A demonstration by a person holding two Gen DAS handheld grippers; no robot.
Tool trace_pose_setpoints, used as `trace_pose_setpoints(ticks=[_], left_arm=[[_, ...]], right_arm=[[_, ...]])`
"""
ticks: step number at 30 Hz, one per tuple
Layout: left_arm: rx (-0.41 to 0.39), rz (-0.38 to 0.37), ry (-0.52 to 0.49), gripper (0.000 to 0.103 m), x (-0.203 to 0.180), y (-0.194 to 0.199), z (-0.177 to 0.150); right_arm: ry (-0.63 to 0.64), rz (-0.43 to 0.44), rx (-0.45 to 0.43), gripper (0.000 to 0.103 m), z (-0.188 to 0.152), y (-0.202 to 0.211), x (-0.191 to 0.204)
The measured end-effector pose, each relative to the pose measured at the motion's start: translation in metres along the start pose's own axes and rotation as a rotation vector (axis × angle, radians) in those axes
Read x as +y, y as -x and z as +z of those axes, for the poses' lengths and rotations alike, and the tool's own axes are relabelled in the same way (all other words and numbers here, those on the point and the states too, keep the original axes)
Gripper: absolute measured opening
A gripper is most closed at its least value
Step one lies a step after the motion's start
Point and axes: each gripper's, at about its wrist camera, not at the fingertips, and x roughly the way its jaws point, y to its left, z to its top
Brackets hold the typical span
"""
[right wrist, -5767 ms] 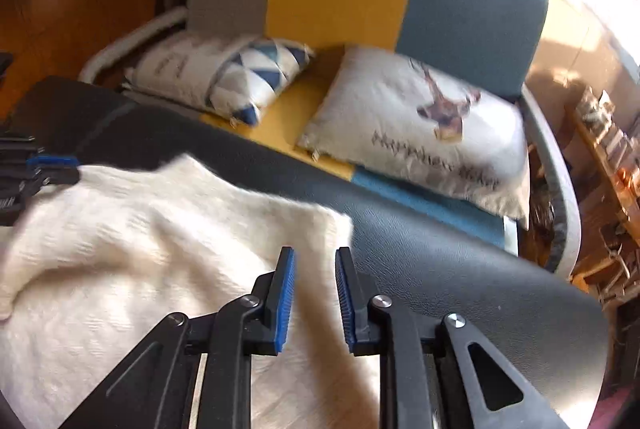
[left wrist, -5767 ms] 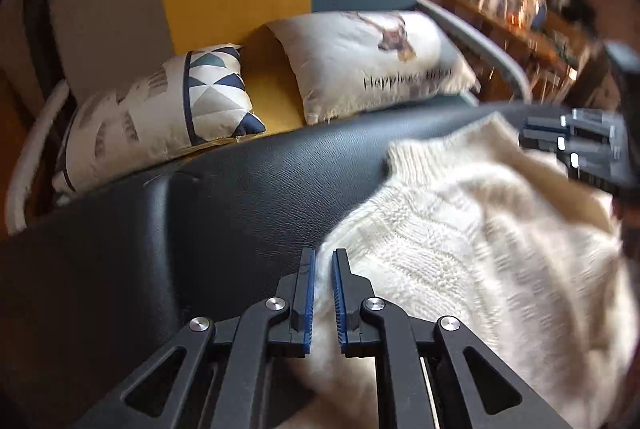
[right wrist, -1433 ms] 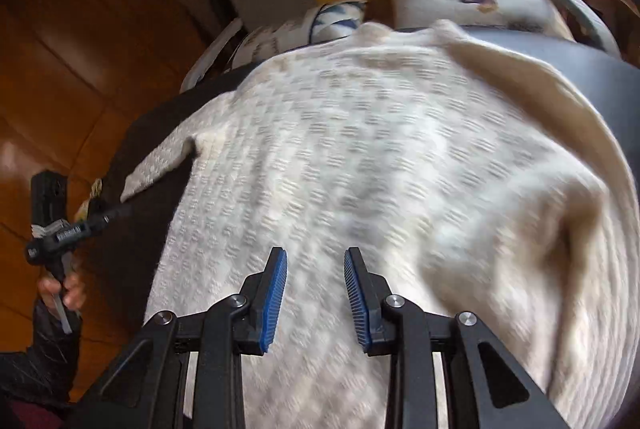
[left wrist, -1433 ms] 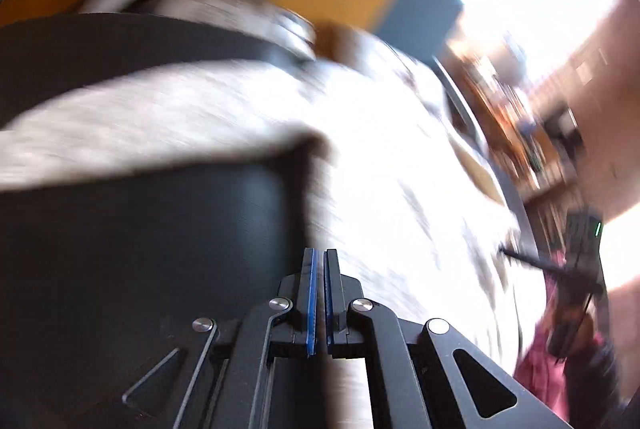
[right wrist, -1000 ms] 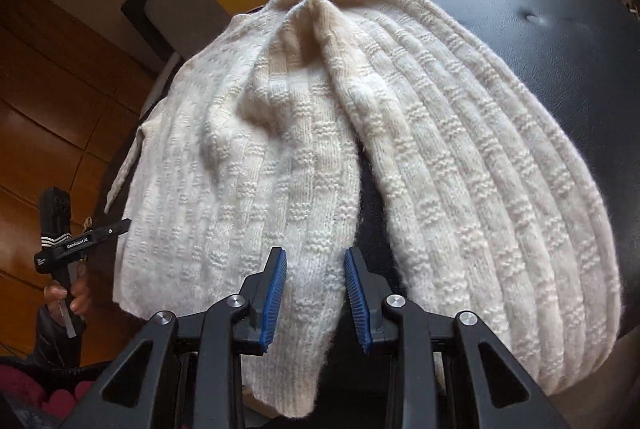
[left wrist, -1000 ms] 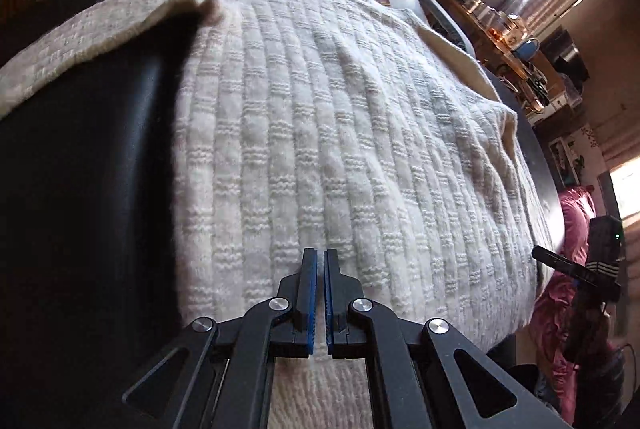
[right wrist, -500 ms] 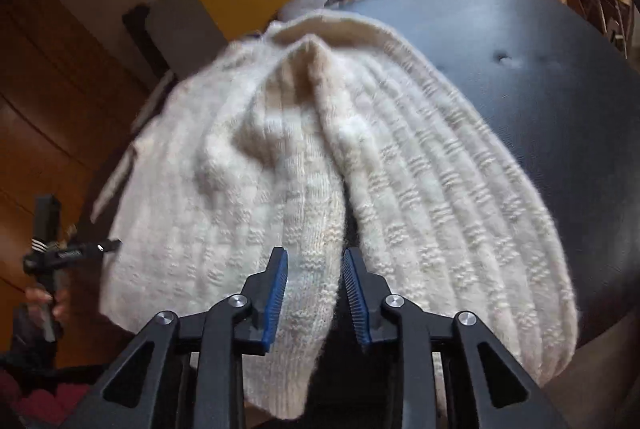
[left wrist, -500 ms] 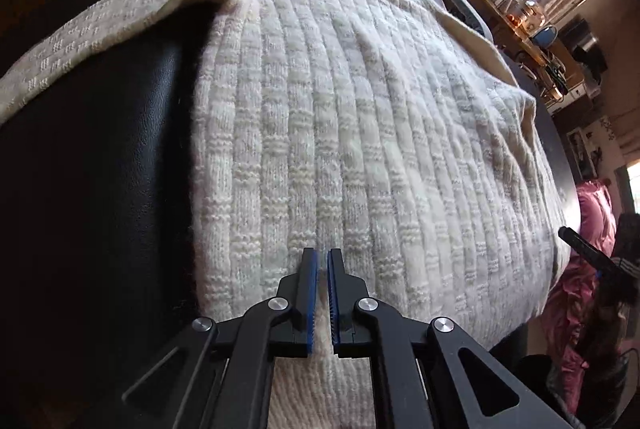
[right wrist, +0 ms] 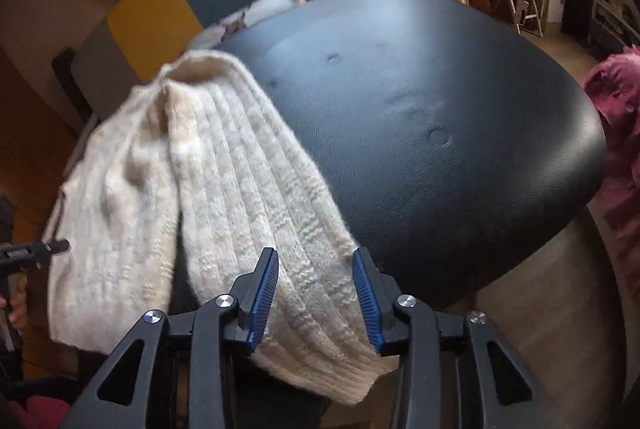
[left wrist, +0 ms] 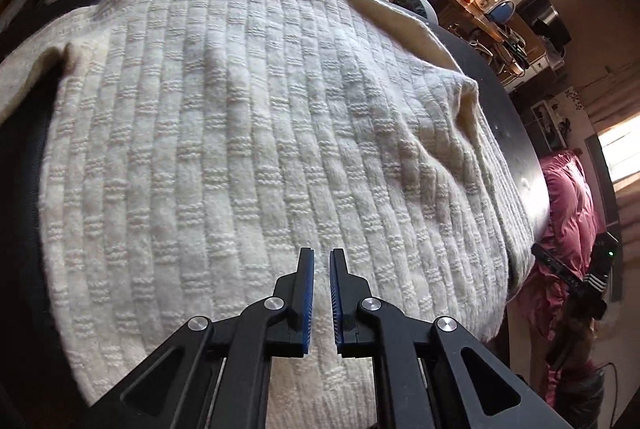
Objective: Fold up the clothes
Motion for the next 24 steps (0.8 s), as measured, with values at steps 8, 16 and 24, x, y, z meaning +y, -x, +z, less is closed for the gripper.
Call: trace_pose_setpoints(ticks=[8, 16, 24], left_arm=[[0.044, -0.028, 0.023, 0.014, 0.002, -0.016, -0.005], [0.049, -0.063, 0.065, 0.014, 0.009, -0.015, -0.003], [-0.015, -0.062, -0.005, 0.016, -0.004, 0.006, 0.038]], right_arm=[[0.367, -0.36, 0.034, 0.011, 0.025, -0.017, 0.03], [0.374, -0.535, 0.087, 0.015, 0.114, -0.046, -0.033], [-0.131, -0.148, -0.11, 0.025, 0.12, 0.023, -0.084]])
